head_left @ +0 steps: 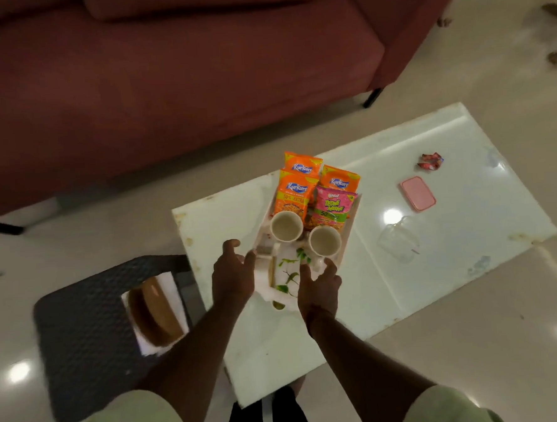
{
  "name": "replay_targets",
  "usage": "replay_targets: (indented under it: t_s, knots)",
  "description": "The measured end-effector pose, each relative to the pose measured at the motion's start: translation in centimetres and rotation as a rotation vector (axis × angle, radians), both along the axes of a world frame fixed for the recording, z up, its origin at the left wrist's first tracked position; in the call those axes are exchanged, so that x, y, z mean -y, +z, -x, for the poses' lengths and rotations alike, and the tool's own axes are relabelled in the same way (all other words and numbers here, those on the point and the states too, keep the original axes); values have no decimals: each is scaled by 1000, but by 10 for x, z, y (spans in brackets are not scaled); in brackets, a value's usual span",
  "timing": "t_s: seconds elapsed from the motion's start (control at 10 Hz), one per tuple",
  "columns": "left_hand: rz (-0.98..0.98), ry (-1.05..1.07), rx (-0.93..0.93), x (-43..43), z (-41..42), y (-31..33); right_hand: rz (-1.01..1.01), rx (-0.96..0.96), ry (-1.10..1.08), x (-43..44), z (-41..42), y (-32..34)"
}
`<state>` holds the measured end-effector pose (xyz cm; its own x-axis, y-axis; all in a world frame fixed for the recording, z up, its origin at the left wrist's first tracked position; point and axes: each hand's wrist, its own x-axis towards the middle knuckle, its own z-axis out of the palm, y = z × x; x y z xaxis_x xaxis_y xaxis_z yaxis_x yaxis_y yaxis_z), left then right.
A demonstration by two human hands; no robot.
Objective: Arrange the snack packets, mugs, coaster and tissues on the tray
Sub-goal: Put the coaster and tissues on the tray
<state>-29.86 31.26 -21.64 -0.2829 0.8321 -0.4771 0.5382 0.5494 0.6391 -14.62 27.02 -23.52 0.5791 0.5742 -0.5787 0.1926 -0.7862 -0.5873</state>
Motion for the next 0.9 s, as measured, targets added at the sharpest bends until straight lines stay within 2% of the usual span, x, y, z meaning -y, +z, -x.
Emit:
replay_targets:
  t_s: [0.2, 0.4, 0.5, 0.6, 0.7, 0.8, 0.9]
  knots:
    - [-193, 287, -36, 62, 49, 36, -146, 122, 413, 19, 69, 28]
    - [-316, 456, -213, 121, 119, 38, -200, 95, 686, 49, 146, 36]
    - [-254, 490, -270, 140, 152, 26, -185, 86, 806, 62, 177, 30]
    - [-195, 540, -192, 141, 173, 11, -120, 87, 919, 71, 203, 21]
    - [-105, 505, -73, 141, 192, -5, -121, 105, 969, 79, 224, 15]
    - [17, 379, 11, 141, 207, -20, -108, 149, 965, 83, 246, 1]
    - [61, 359, 79, 136, 214, -31, -91, 257, 956, 84, 263, -15]
